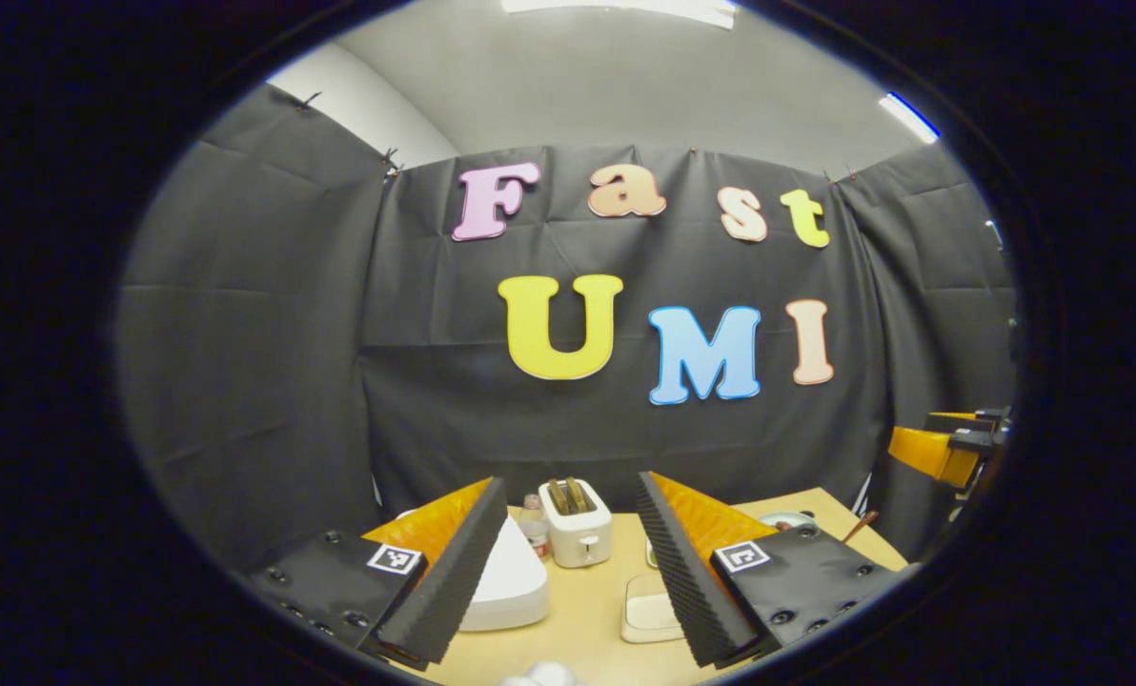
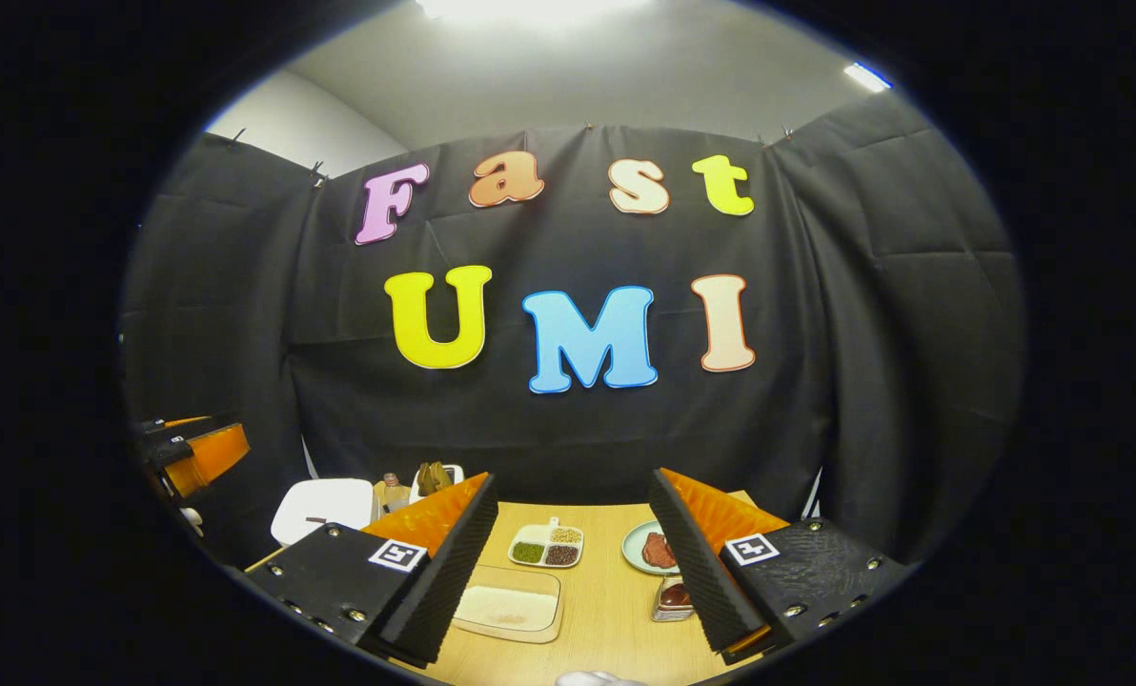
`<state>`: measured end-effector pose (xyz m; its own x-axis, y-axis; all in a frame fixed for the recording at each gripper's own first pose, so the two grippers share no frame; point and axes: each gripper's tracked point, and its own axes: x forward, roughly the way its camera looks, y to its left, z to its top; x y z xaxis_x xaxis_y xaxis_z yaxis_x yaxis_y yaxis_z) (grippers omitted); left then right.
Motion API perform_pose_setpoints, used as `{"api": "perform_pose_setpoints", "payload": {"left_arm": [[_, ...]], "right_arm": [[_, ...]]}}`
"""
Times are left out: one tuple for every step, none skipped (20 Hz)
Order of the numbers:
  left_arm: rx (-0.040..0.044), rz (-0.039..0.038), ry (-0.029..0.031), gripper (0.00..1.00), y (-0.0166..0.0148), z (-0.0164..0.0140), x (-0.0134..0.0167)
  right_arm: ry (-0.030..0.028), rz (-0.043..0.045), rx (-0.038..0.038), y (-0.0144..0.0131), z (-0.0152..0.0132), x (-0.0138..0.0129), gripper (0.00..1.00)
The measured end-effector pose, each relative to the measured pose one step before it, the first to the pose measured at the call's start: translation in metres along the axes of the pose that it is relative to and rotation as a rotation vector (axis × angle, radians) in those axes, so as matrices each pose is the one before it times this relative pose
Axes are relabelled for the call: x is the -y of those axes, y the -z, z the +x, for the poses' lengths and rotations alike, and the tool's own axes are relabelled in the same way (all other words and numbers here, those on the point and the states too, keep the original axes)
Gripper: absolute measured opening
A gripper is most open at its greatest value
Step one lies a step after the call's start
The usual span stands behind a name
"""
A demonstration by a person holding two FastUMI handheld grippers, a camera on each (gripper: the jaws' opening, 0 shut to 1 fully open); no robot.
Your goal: Close the left gripper, press the button to open the rice cooker; take a wooden spoon from the chopstick holder with the right hand, scoop a spoonful of rice and pour it into the rice cooker, then put the wooden spoon back into the chopstick holder.
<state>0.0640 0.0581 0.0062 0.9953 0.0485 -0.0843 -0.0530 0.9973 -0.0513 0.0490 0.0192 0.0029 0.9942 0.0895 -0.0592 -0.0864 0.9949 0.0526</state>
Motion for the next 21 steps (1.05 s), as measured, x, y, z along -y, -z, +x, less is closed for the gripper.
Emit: {"api": "perform_pose_setpoints", "payload": {"left_arm": [[-0.00003,-0.00579,0.00026,0.96,-0.00115,0.00026,0.00040],[0.00149,-0.00360,0.00003,0.96,-0.00106,-0.00006,-0.00012],[0.00198,-0.00106,-0.00081,0.96,0.00083,-0.00295,0.00002],[0.00214,0.00011,-0.00184,0.96,-0.00112,0.00053,-0.00072],[-0.00160,-0.00098,-0.00094,0.96,0.00049,-0.00248,-0.00302],[-0.00099,-0.00048,0.00168,0.96,-0.00029,-0.00069,0.00079],[-0.00055,0.00028,-0.00004,0.96,0.00046,0.00230,0.00090],[-0.00320,-0.00145,0.00116,0.96,0.00107,0.00011,-0.00008],[-0.00206,-0.00025,0.00084,0.96,0.00034,-0.00120,-0.00064],[-0.00195,-0.00061,0.00074,0.96,0.00021,-0.00043,0.00001],[-0.00108,0.00042,0.00200,0.96,-0.00014,0.00092,0.00076],[-0.00159,0.00126,0.00041,0.96,0.00044,0.00083,0.00097],[0.00198,0.00135,0.00170,0.96,-0.00020,0.00068,-0.00034],[-0.00184,0.00286,-0.00103,0.96,0.00063,0.00139,0.00054],[-0.00056,-0.00008,-0.00098,0.96,0.00147,0.00043,-0.00115],[0.00073,-0.00224,0.00189,0.96,-0.00110,0.00020,0.00001],[-0.00073,0.00111,0.00110,0.96,-0.00022,-0.00034,0.00036],[-0.00247,0.00286,0.00006,0.96,0.00069,0.00164,-0.00008],[-0.00196,0.00049,0.00206,0.96,0.00192,0.00096,0.00035],[-0.00145,-0.00166,0.00161,0.96,0.00043,0.00029,0.00098],[-0.00042,0.00189,0.00071,0.96,-0.00091,0.00156,0.00049]], "right_arm": [[0.00159,-0.00065,0.00400,-0.00205,-0.00053,0.00014,0.98],[0.00270,-0.00263,0.00250,-0.00179,-0.00007,0.00067,0.98],[0.00212,-0.00232,0.00121,-0.00059,-0.00086,0.00031,0.98],[0.00204,-0.00149,0.00317,-0.00062,-0.00145,0.00010,0.98],[-0.00174,0.00099,0.00089,-0.00020,-0.00008,-0.00075,0.98],[0.00221,0.00068,0.00162,-0.00045,0.00010,-0.00066,0.98],[0.00301,-0.00285,0.00188,-0.00069,-0.00093,0.00109,0.98],[0.00114,-0.00296,0.00242,-0.00020,-0.00086,-0.00011,0.98],[0.00171,-0.00356,-0.00036,-0.00005,0.00012,-0.00009,0.98],[0.00082,-0.00189,0.00131,-0.00008,0.00015,-0.00029,0.98],[0.00210,-0.00383,0.00175,-0.00052,0.00011,-0.00031,0.98],[0.00136,-0.00037,-0.00146,0.00007,0.00073,0.00068,0.98],[0.00209,-0.00067,0.00368,-0.00134,0.00045,0.00026,0.98],[0.00169,0.00131,-0.00001,-0.00139,0.00036,0.00005,0.98],[0.00043,0.00050,-0.00021,-0.00012,0.00028,-0.00004,0.98],[0.00193,-0.00002,0.00364,0.00010,-0.00001,0.00068,0.98],[0.00183,-0.00099,-0.00356,-0.00006,0.00038,0.00097,0.98],[0.00024,-0.00068,-0.00105,0.00199,0.00059,-0.00059,0.98],[0.00060,0.00147,-0.00255,0.00018,0.00032,-0.00073,0.98],[-0.00042,0.00121,0.00174,0.00011,0.00029,-0.00056,0.98],[0.00402,0.00000,0.00319,-0.00125,0.00051,0.00047,0.98]]}}
